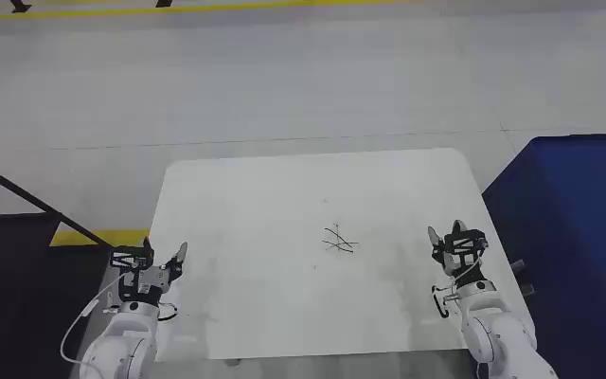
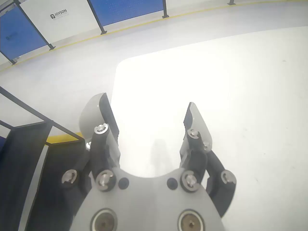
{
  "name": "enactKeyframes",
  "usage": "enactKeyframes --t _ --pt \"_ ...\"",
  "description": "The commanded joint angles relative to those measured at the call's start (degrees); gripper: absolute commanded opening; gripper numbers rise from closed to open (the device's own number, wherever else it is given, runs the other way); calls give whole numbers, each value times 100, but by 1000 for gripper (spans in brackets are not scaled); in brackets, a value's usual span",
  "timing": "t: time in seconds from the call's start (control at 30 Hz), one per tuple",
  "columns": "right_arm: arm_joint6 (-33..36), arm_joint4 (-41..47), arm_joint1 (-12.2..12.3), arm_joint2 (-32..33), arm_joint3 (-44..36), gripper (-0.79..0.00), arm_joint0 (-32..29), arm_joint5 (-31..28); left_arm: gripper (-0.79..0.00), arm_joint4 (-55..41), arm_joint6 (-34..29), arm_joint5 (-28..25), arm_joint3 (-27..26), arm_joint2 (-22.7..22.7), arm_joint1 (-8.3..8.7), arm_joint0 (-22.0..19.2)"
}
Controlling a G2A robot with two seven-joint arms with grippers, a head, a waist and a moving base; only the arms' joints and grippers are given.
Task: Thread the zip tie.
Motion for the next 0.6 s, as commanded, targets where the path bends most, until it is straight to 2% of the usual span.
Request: enactKeyframes --t 0.0,0.27,0.3,0.37,0.57 --pt "0 0 0 0 0 -407 0 0 -222 0 0 0 0 0 0 0" --pt "0 0 0 0 0 -407 0 0 -222 0 0 0 0 0 0 0" --pt "-17 -8 2 -7 -32 0 10 -52 0 0 0 0 0 0 0 0" --pt "65 122 19 49 -121 0 92 -430 0 0 0 0 0 0 0 0" --pt "1920 921 162 341 -538 0 895 -2450 0 0 0 0 0 0 0 0"
